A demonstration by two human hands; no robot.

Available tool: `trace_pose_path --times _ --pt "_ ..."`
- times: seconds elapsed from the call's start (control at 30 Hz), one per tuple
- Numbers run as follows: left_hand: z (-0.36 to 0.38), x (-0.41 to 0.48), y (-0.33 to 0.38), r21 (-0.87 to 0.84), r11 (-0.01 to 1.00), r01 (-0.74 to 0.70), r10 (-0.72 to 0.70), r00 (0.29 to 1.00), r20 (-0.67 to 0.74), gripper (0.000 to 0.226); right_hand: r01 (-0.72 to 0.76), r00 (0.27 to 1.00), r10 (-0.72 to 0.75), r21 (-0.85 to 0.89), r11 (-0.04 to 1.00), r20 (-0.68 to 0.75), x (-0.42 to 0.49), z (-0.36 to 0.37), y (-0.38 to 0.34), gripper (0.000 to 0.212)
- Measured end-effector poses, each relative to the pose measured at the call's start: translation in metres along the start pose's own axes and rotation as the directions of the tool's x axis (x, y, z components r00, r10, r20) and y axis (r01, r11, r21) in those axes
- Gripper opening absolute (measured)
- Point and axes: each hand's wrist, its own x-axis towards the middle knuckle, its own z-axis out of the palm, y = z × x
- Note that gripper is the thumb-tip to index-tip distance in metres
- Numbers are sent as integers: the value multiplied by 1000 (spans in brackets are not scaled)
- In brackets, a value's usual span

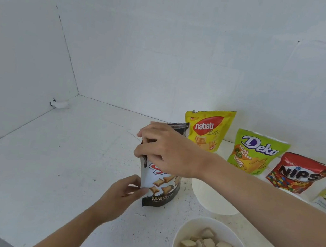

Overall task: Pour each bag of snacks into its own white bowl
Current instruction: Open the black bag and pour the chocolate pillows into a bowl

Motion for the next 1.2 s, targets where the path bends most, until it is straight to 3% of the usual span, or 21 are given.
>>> trace_pose_path --times 0.13,0.27,0.4,0.6,0.73,0.97,1.2 --pt "-2 0 2 -132 983 -126 100 976 -193 24 -105 976 116 63 992 -187 1 -15 7 23" --pt "-4 6 15 -232 934 -271 171 911 -375 12 -185 900 242 187 965 -361 0 -35 12 29" --pt "8 5 26 -261 880 -397 220 827 -518 27 -262 806 401 344 902 -435 -4 -54 14 27" --pt "35 3 40 -361 813 -457 225 818 -529 19 -299 716 527 481 824 -458 -19 -75 8 27" --pt "42 5 50 -443 780 -442 164 827 -538 29 -314 641 608 562 765 -469 -32 -80 8 27" --pt "64 4 74 -533 671 -516 216 823 -525 37 -316 492 751 713 626 -441 -53 -90 11 29" --pt "60 9 90 -599 654 -462 175 863 -475 31 -378 441 798 721 581 -411 -75 -92 19 25"
